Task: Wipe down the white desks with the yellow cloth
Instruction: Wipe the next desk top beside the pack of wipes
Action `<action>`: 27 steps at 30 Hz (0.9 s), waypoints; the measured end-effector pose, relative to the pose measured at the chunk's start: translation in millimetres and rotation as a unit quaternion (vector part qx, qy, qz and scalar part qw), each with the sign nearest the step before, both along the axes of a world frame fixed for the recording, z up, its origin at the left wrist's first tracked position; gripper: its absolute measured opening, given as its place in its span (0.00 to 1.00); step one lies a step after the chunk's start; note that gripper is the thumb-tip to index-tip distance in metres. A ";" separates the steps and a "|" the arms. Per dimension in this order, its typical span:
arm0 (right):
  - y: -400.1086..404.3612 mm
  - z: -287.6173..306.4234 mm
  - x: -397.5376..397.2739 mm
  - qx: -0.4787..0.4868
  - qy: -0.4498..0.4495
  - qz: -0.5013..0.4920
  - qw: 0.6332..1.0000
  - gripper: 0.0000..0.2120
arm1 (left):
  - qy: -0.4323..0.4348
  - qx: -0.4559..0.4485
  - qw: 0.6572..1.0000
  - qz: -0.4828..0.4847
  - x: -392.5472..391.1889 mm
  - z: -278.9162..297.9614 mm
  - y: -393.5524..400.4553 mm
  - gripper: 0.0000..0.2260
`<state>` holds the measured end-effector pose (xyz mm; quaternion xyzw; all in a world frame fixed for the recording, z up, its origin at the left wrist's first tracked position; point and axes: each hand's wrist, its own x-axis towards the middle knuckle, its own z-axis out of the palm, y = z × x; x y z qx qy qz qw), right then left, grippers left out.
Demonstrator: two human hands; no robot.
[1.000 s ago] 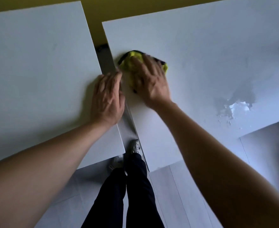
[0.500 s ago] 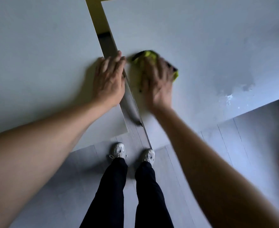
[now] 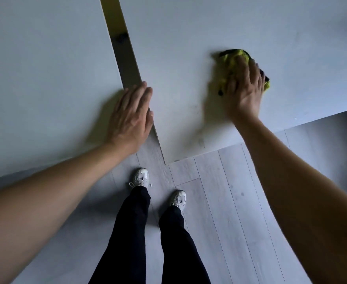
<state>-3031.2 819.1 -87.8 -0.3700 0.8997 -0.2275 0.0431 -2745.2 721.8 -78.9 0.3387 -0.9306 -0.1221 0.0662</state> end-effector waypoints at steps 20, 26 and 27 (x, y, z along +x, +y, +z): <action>79.1 -6.4 18.7 -0.053 0.027 -0.025 0.998 0.26 | -0.092 0.077 0.989 0.090 -15.9 7.4 15.7 0.26; 74.8 0.0 95.4 -0.062 0.016 0.006 0.998 0.29 | -0.095 0.075 0.988 0.095 -19.6 8.9 17.9 0.27; 75.6 -0.1 125.3 -0.069 0.005 0.055 0.996 0.28 | -0.094 0.073 0.988 0.095 -19.9 8.8 17.6 0.26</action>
